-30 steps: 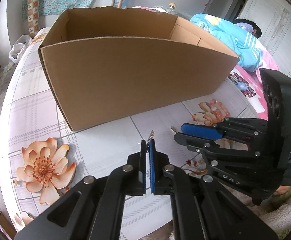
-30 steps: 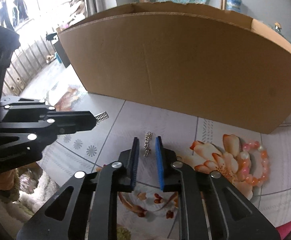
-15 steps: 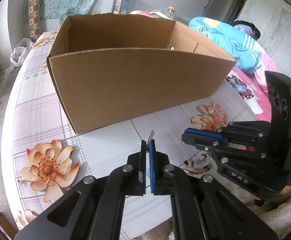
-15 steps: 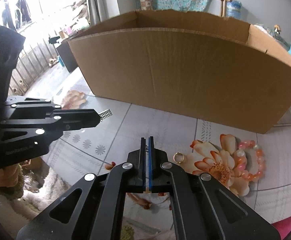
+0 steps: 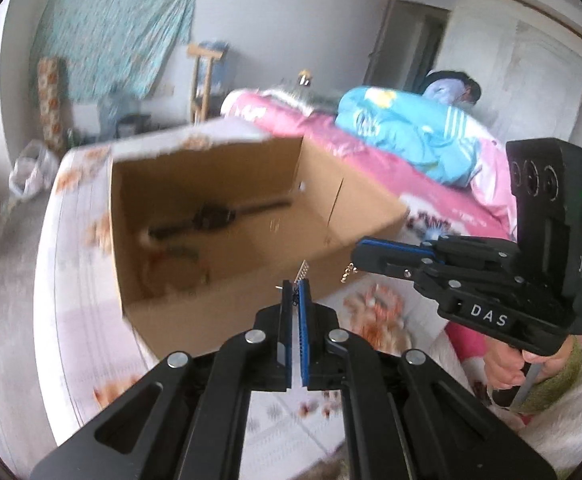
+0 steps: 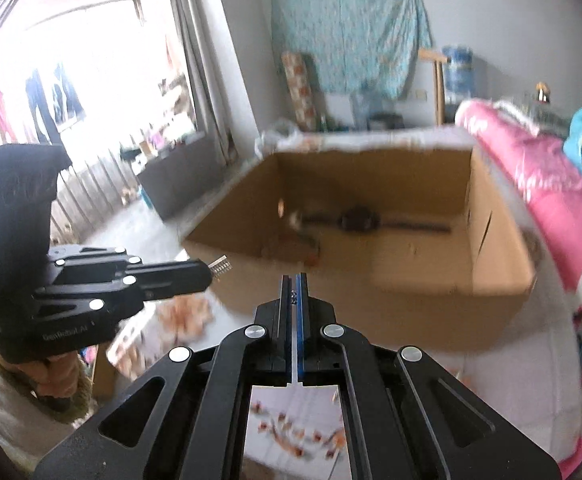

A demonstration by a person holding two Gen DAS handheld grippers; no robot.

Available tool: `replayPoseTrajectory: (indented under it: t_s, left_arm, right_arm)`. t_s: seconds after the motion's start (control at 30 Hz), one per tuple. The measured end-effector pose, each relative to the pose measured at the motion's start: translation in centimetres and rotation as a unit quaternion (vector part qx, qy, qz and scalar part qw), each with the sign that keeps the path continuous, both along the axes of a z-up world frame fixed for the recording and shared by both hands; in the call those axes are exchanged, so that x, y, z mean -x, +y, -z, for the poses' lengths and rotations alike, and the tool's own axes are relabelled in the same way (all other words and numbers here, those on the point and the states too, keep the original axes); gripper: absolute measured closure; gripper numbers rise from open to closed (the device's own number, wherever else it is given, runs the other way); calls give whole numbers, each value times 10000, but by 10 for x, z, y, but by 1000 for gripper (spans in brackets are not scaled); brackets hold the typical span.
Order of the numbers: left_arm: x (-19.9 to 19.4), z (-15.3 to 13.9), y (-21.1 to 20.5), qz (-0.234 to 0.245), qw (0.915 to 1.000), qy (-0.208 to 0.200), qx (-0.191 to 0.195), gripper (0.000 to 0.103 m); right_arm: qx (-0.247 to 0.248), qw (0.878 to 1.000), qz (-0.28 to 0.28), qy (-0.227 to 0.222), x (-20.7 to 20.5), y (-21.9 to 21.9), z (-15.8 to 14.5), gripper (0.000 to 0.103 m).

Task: Organize jewelry
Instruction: 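Carry both grippers over the box and open them inside it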

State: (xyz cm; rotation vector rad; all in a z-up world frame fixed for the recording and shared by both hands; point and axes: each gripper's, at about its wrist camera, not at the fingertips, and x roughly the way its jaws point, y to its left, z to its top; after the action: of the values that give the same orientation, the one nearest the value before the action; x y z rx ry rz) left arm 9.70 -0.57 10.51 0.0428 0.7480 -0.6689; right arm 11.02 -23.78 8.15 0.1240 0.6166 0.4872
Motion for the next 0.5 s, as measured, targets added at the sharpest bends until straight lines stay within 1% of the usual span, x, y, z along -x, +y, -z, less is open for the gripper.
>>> replayPoseTrajectory:
  t_s: [0.1,0.17,0.23,0.3,0.47,0.5]
  left_arm:
    - [-20,-4,-11,-6,9999,-78,-102,101]
    - [-37,0,-17,-56,9999,0,-133,101]
    - [-57,9,-24,-119,9997,160,-138,101]
    - [-73,18,-32,-162,9993,251,-221,101]
    - [-94,37,-37,-254,9983,455,-279,100]
    - [-95,39,-37,-279,9981,489,-269,99]
  right_arm:
    - [-38,9998,75,-173,-20,-8,-11,103]
    - [-5,9997,130,-224,-36,-4,-14,103]
    - [16,9997,187,-159,-47,-4,-11,103]
    - [33,9997,242,-32,-63,-5,-5,103]
    - [12,9991,368,201,-76,-18,6,96]
    - [-14,9990,391,210,-76,-20,7,92]
